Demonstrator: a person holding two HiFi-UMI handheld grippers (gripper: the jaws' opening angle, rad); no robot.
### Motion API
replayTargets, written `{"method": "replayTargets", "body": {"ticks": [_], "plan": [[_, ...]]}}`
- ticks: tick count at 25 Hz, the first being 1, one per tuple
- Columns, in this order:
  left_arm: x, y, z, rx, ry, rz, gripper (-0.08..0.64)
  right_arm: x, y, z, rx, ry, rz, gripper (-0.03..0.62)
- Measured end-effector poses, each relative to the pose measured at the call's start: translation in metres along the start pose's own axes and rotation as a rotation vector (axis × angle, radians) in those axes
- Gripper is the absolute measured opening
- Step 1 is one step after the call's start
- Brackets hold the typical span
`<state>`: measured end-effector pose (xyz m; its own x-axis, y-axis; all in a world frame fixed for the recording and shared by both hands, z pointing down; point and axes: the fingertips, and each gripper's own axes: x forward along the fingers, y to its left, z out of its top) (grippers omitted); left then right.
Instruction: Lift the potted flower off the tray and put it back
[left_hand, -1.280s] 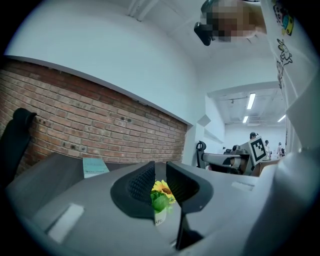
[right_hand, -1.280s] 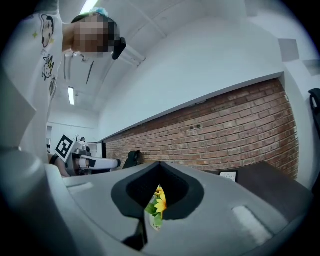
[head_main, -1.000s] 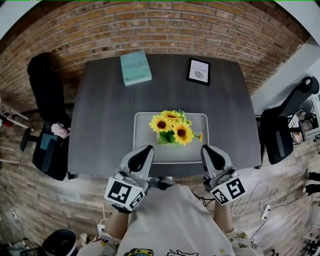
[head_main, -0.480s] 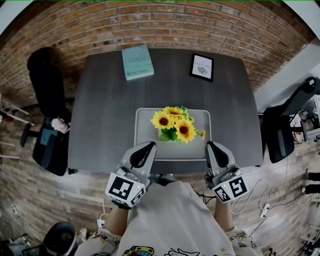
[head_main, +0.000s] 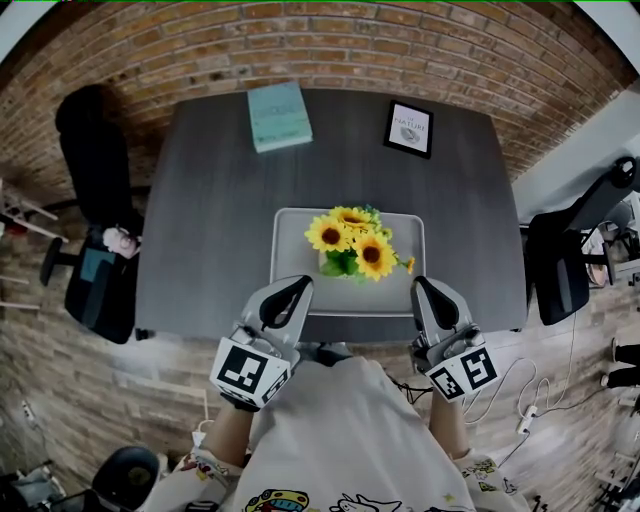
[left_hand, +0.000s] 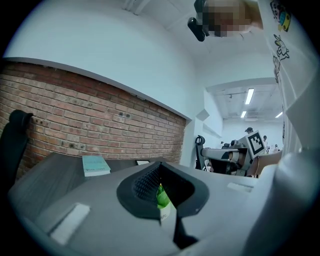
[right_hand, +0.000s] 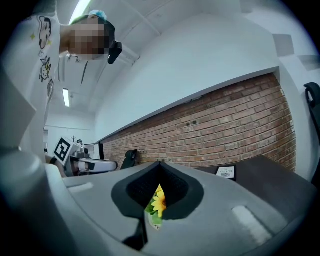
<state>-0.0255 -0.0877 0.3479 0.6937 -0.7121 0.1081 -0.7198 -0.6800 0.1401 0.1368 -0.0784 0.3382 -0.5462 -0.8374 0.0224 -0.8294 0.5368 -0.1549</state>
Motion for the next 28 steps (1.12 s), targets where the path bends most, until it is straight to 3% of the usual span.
{"method": "replayTargets", "body": {"ticks": [28], "plan": [[-0.0032,0.0047,-0.0080,0.020,-0.001,0.020,-0.002,-0.0043,-0.0025,-0.0016,-0.007,0.009,-0.020,0.000]]}}
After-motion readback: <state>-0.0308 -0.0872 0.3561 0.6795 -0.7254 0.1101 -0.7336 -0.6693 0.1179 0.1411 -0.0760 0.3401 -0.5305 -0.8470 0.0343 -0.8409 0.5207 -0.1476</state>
